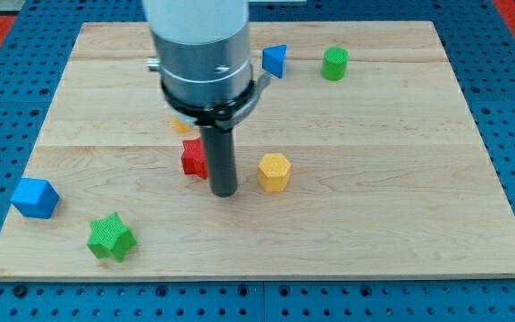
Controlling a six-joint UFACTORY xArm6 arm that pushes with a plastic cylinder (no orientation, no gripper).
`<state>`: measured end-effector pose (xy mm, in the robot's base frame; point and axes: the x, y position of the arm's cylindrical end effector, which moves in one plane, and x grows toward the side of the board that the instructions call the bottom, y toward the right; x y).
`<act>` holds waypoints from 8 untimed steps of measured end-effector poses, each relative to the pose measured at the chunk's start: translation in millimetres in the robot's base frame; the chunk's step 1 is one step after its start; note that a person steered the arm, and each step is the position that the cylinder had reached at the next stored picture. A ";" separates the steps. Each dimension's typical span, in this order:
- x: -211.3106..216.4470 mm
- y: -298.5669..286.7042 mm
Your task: Point your arm to the bottom left
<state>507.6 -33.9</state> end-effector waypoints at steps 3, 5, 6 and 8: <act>-25.5 54.8; 48.5 3.4; 111.1 -53.7; 110.4 -116.3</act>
<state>618.0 -150.2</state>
